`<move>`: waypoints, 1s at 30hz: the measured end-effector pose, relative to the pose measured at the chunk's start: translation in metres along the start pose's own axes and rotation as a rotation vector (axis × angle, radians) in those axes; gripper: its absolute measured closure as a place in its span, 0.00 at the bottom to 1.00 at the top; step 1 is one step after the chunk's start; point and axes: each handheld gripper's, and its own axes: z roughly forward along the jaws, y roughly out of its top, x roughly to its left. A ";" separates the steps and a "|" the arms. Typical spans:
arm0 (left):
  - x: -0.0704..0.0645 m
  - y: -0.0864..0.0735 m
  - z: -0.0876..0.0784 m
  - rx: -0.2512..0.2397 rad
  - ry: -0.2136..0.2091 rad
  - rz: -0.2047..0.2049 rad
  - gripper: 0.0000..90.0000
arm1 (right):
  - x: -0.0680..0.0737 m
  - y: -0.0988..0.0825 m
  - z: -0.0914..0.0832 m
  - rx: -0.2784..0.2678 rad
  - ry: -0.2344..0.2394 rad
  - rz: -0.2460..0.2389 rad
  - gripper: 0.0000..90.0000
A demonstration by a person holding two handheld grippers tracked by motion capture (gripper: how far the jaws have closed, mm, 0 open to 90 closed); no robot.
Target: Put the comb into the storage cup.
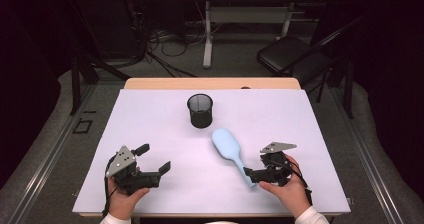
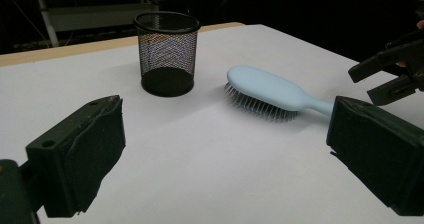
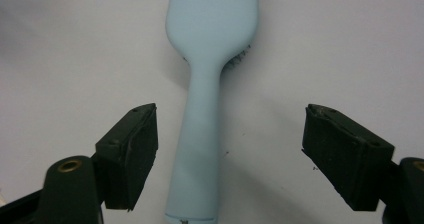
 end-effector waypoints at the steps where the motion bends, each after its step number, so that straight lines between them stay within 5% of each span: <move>1: 0.000 0.000 0.000 -0.001 0.001 -0.003 0.03 | -0.001 0.002 0.000 0.027 0.002 -0.001 0.24; 30: -0.001 -0.001 0.002 0.013 0.000 0.002 0.03 | 0.003 0.029 0.012 0.237 0.072 -0.020 0.27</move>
